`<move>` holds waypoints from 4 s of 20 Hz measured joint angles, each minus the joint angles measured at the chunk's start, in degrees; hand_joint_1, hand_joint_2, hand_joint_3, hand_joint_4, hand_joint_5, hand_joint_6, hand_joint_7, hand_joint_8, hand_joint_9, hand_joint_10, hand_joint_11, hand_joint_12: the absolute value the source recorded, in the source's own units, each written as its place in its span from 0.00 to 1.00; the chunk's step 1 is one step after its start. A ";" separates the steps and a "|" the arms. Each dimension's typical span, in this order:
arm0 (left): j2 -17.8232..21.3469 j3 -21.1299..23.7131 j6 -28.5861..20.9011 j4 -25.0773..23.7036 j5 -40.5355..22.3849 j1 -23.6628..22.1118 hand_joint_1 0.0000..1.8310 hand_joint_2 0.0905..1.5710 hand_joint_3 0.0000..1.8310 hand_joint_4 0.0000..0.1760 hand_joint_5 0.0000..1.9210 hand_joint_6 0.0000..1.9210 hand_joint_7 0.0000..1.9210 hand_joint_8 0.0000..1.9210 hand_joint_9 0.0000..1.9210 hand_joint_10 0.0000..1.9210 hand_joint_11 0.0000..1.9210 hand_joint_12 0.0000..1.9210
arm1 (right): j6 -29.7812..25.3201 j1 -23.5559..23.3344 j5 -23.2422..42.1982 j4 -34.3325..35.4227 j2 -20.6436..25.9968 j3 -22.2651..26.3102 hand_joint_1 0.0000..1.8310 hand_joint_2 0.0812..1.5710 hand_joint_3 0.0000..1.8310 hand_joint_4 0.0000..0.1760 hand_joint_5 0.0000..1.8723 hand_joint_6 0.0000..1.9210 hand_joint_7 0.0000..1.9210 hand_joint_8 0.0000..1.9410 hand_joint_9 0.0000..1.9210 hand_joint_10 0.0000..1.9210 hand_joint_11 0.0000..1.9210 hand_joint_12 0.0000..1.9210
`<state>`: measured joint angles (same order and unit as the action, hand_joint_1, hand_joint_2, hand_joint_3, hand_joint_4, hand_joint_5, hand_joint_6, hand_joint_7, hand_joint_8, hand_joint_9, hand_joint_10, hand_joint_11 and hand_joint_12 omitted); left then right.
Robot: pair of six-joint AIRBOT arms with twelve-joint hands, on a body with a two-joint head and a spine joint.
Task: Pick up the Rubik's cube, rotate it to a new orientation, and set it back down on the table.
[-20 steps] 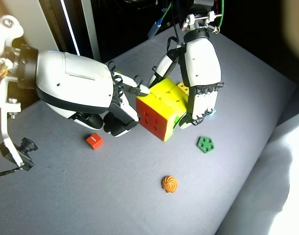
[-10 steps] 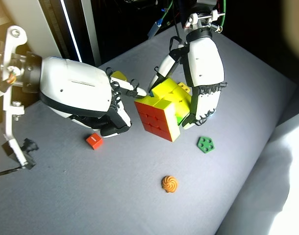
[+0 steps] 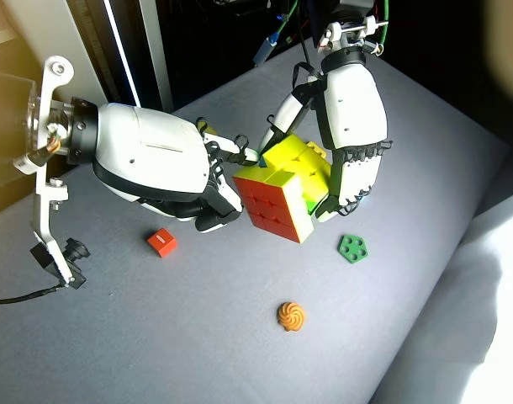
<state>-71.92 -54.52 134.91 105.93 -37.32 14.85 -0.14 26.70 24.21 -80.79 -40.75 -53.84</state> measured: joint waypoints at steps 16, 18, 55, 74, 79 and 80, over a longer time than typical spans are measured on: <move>0.07 -0.48 0.24 -0.11 -0.02 -0.39 0.73 0.74 0.00 0.00 0.49 0.46 0.44 0.72 0.35 0.79 0.23 0.91 | 0.31 2.78 -0.79 2.10 -2.60 -2.97 0.74 0.73 0.00 0.53 0.07 0.00 0.43 0.66 0.50 0.91 0.35 0.98; 0.20 -0.48 0.50 -0.11 -0.13 -0.39 0.74 0.73 0.00 0.00 0.48 0.46 0.46 0.68 0.36 0.78 0.24 0.86 | 0.39 2.75 -1.20 2.19 -3.08 -2.97 0.75 0.70 0.00 0.52 0.08 0.00 0.49 0.59 0.51 0.90 0.34 0.93; 0.66 -0.83 1.42 0.81 0.46 -1.14 0.74 0.73 0.00 0.00 0.47 0.46 0.45 0.69 0.36 0.78 0.24 0.86 | 2.97 3.93 -5.09 2.10 -6.21 -3.15 0.75 0.69 0.00 0.53 0.10 0.00 0.49 0.58 0.50 0.85 0.33 0.89; 0.76 -1.11 2.19 1.64 1.07 -1.77 0.74 0.73 0.00 0.00 0.48 0.47 0.45 0.69 0.36 0.77 0.24 0.85 | 2.49 -5.68 1.01 2.16 -0.79 0.50 0.75 0.68 0.00 0.35 0.09 0.00 0.52 0.54 0.54 0.93 0.41 1.00; 0.76 -1.25 2.43 1.44 0.44 -1.77 0.74 0.72 0.00 0.00 0.49 0.45 0.47 0.66 0.38 0.75 0.26 0.83 | 2.54 -5.77 0.59 2.60 -0.83 -0.37 0.75 0.69 0.00 0.39 0.10 0.01 0.49 0.58 0.51 0.92 0.38 0.99; 0.76 -1.25 2.43 1.44 0.42 -1.77 0.74 0.72 0.00 0.00 0.49 0.45 0.46 0.67 0.38 0.74 0.26 0.81 | 2.54 -5.77 0.63 2.78 -0.90 -0.42 0.75 0.70 0.00 0.47 0.08 0.00 0.48 0.60 0.51 0.94 0.37 1.00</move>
<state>-71.16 -55.77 137.34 107.37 -36.91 13.08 2.39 20.93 24.84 -78.02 -41.65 -54.26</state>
